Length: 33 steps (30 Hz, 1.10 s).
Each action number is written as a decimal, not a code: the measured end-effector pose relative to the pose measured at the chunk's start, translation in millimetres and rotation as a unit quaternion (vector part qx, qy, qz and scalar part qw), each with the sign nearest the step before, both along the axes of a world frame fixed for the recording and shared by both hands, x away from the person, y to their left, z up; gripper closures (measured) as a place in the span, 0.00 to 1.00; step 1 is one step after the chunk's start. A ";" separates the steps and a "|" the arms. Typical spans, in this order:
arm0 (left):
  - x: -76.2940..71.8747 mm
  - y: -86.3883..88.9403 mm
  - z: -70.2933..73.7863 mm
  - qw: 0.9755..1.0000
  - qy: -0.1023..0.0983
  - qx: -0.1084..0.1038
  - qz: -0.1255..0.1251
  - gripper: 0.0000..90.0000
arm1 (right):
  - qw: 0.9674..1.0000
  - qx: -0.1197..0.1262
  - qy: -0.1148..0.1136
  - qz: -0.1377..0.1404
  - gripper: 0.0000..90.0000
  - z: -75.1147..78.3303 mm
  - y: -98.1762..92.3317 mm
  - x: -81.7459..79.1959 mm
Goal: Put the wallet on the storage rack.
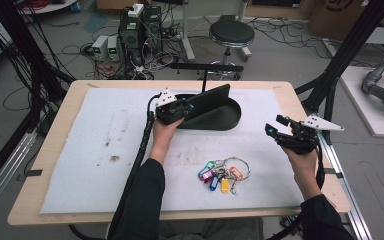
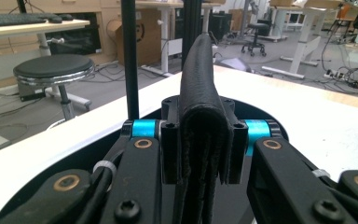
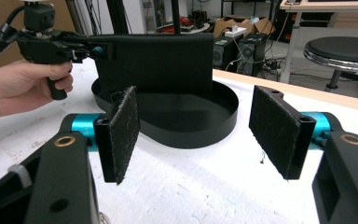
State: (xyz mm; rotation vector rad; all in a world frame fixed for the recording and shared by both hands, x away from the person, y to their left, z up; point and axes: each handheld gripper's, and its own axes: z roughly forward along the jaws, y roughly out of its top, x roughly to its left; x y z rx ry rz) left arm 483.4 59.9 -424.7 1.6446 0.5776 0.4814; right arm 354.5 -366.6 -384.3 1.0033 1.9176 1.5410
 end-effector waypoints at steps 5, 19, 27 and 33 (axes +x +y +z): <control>1.3 -0.8 -3.9 1.000 0.007 0.011 0.004 0.82 | 1.000 0.000 0.000 -0.001 0.38 0.1 0.2 -0.4; 2.5 1.9 -7.2 0.999 0.012 0.033 -0.001 0.81 | 1.000 -0.003 0.001 -0.001 0.38 -0.7 -0.9 -0.6; 2.5 7.3 -10.7 0.998 0.023 0.063 0.014 0.78 | 1.000 -0.003 0.001 -0.005 0.38 -1.6 -4.5 -3.1; 2.1 7.7 -9.9 0.997 0.027 0.072 0.031 0.64 | 1.000 -0.004 0.000 -0.005 0.38 -1.8 -4.5 -2.3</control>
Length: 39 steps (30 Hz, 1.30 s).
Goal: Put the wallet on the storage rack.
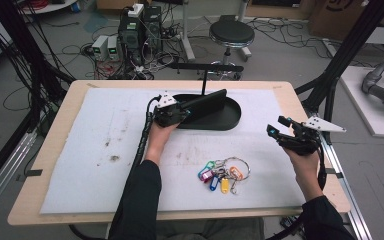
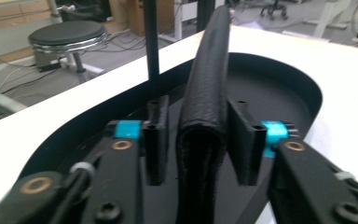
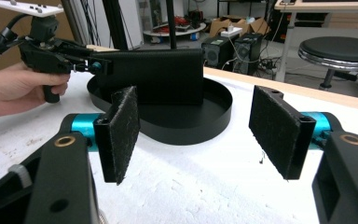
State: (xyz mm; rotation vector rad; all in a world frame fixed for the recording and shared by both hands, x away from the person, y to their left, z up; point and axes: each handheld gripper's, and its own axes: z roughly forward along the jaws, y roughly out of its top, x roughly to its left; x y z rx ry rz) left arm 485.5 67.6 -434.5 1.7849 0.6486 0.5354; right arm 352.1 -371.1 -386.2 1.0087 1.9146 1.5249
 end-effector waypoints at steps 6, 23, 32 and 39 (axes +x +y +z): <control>-0.7 0.7 0.0 1.000 0.025 0.001 0.011 0.50 | 1.000 0.004 0.001 -0.001 0.38 0.0 -1.1 -0.1; -17.7 3.5 17.1 0.999 0.023 0.022 0.011 0.37 | 1.000 0.007 0.001 -0.005 0.38 -0.9 -3.7 0.9; -34.9 12.0 28.4 1.000 0.013 0.024 0.005 0.37 | 1.000 0.005 0.000 -0.008 0.38 -0.5 -2.7 0.6; -46.6 21.0 30.0 1.000 0.001 0.018 0.009 0.37 | 1.000 0.007 0.002 -0.013 0.38 -0.2 -4.5 0.5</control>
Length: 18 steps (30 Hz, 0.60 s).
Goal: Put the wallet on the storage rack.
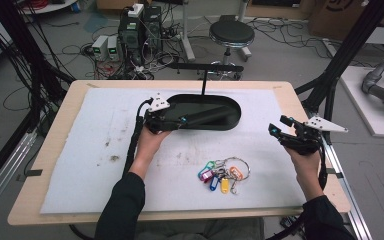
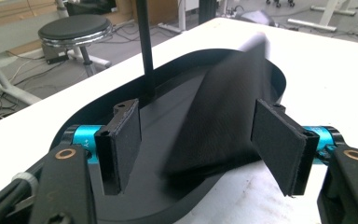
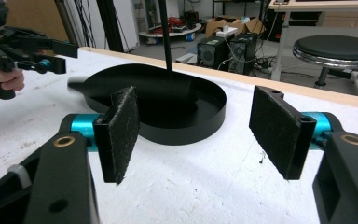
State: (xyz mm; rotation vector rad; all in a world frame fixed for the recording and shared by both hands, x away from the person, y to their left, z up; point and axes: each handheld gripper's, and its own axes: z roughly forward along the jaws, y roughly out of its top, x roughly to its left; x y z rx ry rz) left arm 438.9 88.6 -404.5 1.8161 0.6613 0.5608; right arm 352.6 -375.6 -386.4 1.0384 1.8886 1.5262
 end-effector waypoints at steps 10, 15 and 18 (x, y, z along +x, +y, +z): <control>-28.0 23.3 20.2 0.999 -0.025 -0.029 -0.001 0.36 | 1.000 0.005 -0.001 -0.005 0.37 1.1 -2.6 1.7; -53.8 42.6 32.1 0.998 -0.046 -0.041 0.002 0.36 | 1.000 0.006 0.000 -0.006 0.37 0.8 -2.4 2.2; -68.3 56.1 36.2 0.998 -0.051 -0.047 0.003 0.35 | 1.000 0.005 0.000 -0.006 0.37 0.9 -2.3 2.0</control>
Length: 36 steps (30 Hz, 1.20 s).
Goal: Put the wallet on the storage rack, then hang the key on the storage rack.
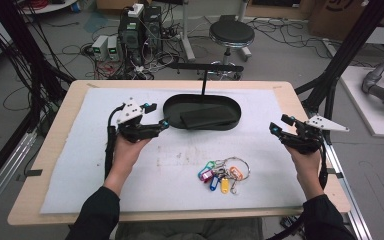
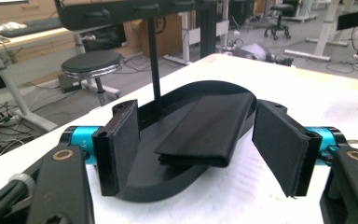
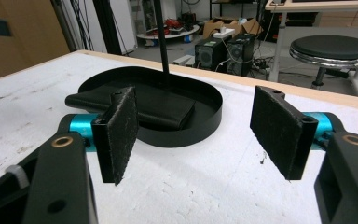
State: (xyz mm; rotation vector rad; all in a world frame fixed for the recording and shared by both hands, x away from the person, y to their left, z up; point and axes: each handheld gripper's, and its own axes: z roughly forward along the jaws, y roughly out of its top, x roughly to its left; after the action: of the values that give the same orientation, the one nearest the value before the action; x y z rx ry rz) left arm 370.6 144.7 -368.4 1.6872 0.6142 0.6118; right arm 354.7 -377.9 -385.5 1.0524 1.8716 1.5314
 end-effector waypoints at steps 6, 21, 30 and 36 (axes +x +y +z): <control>-27.2 26.3 -0.5 1.000 0.004 -0.011 0.020 0.34 | 1.000 -0.002 0.000 -0.001 0.36 -0.4 0.6 0.8; -54.4 44.6 -10.8 0.999 0.019 -0.036 0.025 0.33 | 1.000 -0.002 0.010 -0.003 0.35 -2.1 -0.8 0.4; -48.5 49.5 -22.6 0.999 0.033 -0.019 0.016 0.25 | 1.000 -0.006 0.015 -0.005 0.34 -4.7 -1.5 -2.8; -45.0 56.6 -33.3 0.998 0.047 -0.005 0.037 0.25 | 1.000 -0.015 0.018 -0.006 0.35 -8.3 2.5 -6.1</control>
State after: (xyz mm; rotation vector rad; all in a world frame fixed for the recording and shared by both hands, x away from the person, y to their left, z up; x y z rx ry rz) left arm 325.5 201.3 -401.7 1.6967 0.7486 0.5846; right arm 348.6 -375.5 -393.7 1.0831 1.9040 1.4825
